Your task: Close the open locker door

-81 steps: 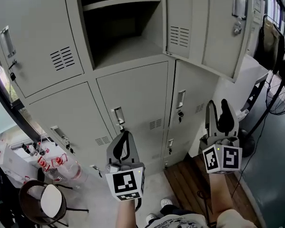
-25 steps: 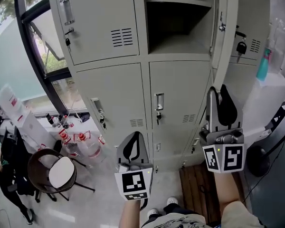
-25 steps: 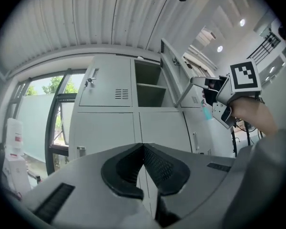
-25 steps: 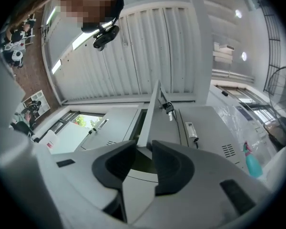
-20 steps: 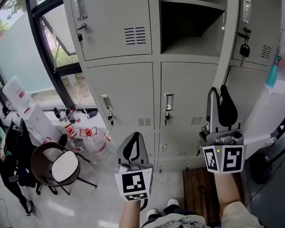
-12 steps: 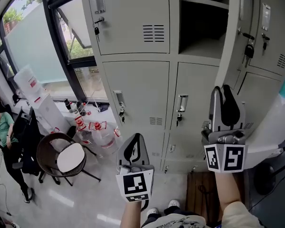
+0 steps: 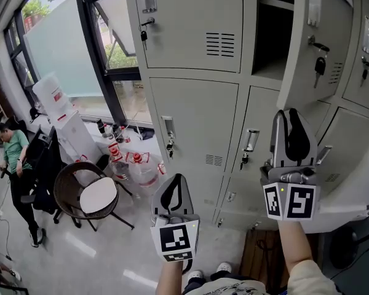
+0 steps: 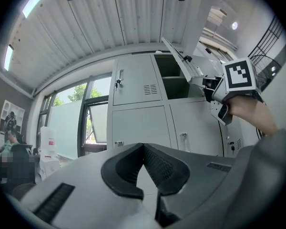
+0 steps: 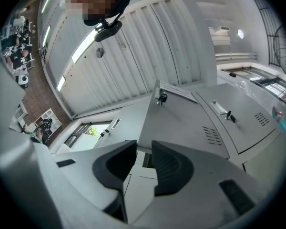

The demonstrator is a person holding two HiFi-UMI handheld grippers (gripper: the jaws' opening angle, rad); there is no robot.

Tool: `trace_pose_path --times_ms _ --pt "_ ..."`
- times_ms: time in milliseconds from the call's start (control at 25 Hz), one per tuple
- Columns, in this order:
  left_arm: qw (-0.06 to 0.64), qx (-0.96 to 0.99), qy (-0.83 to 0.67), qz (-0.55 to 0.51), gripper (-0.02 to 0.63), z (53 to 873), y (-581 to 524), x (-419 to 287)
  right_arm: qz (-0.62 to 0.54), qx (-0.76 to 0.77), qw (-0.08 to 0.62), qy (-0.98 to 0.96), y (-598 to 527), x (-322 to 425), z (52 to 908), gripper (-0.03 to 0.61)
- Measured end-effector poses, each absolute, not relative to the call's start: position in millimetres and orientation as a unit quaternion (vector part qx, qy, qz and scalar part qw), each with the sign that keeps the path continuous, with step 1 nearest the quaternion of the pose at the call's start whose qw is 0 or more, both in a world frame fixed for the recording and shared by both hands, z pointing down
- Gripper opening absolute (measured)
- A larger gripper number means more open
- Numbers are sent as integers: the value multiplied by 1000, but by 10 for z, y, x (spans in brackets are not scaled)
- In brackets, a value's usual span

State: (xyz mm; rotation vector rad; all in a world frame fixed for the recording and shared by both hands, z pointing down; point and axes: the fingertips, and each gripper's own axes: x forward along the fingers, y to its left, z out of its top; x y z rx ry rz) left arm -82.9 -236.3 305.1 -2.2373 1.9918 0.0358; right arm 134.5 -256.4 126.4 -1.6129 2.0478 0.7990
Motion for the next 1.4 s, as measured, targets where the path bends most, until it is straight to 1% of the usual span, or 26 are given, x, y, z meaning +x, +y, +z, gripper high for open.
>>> trace_pose_path --times_ms 640,680,720,880,1240,1280,1400 --pt "77 -739 669 7 5 3031 -2682 -717 247 -535 212 779 -3138 1179 1259 91" --pt "78 -740 668 7 5 3031 -2701 -702 240 -534 214 782 -3175 1184 1251 85" --pt "78 -741 668 6 5 3032 -2720 -690 234 -533 217 783 -3210 1192 1240 57" --pt "80 -742 666 5 5 3029 -2784 -654 229 -532 221 784 -3311 1205 1175 56" --pt "81 -741 666 3 5 3028 -2894 -655 198 -549 200 787 -3638 1225 1143 55" --pt "82 -740 667 3 5 3021 -2904 -661 198 -551 197 786 -3669 1221 1143 33" --pt "83 -739 669 4 5 3005 -2939 -669 194 -558 189 784 -3762 1220 1144 32"
